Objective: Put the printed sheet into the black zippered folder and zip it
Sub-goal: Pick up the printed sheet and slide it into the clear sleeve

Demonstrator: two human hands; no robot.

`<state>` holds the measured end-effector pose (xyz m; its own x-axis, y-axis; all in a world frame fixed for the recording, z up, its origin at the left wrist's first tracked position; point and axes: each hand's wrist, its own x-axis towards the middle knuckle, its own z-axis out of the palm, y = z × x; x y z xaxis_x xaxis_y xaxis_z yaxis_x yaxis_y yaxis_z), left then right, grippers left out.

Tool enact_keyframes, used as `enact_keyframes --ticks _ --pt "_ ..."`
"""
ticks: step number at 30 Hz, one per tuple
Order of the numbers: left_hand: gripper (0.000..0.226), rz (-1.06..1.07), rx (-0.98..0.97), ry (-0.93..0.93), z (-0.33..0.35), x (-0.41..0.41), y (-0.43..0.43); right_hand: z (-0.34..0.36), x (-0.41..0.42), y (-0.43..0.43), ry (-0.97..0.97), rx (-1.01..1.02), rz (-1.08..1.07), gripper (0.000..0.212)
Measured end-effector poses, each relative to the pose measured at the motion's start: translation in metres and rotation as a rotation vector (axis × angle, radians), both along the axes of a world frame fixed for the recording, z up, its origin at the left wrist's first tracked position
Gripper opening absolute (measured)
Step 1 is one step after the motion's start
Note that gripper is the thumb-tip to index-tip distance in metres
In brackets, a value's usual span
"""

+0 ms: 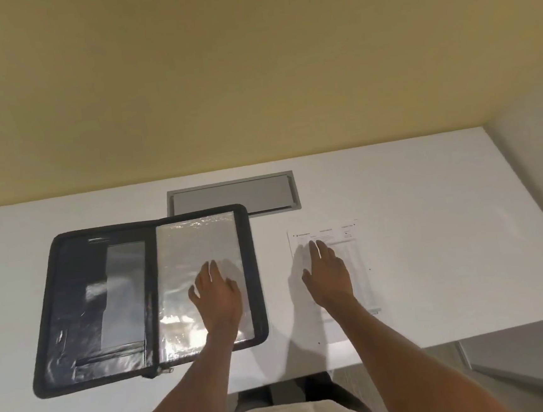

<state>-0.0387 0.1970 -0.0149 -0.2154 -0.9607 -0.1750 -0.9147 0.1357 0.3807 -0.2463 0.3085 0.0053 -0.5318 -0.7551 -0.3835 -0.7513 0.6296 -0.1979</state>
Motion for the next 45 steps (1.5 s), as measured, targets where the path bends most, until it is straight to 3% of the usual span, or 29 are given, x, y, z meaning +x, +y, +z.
enact_keyframes --ticks 10,19,26,31,35,40,45 --pt "0.054 -0.065 0.208 0.044 -0.017 -0.122 0.098 -0.017 -0.098 0.076 -0.063 0.024 -0.210 0.068" --pt "0.060 -0.028 0.250 -0.035 -0.025 -0.165 0.143 -0.039 -0.119 0.106 -0.200 -0.045 -0.355 0.033" --pt "0.071 0.138 0.262 -0.009 -0.026 -0.187 0.145 -0.045 -0.104 0.105 -0.291 -0.108 -0.433 0.042" --pt "0.059 0.429 0.385 0.040 -0.019 -0.203 0.128 -0.047 -0.102 0.105 -0.362 -0.125 -0.454 0.055" --pt "0.046 0.540 0.501 0.072 -0.015 -0.200 0.114 -0.046 -0.109 0.105 -0.415 -0.157 -0.482 0.051" --pt "0.038 0.512 0.639 0.149 -0.016 -0.191 0.107 -0.044 -0.114 0.107 -0.433 -0.190 -0.476 0.046" --pt "0.031 0.427 0.631 0.305 -0.014 -0.184 0.110 -0.044 -0.116 0.110 -0.438 -0.189 -0.456 0.046"
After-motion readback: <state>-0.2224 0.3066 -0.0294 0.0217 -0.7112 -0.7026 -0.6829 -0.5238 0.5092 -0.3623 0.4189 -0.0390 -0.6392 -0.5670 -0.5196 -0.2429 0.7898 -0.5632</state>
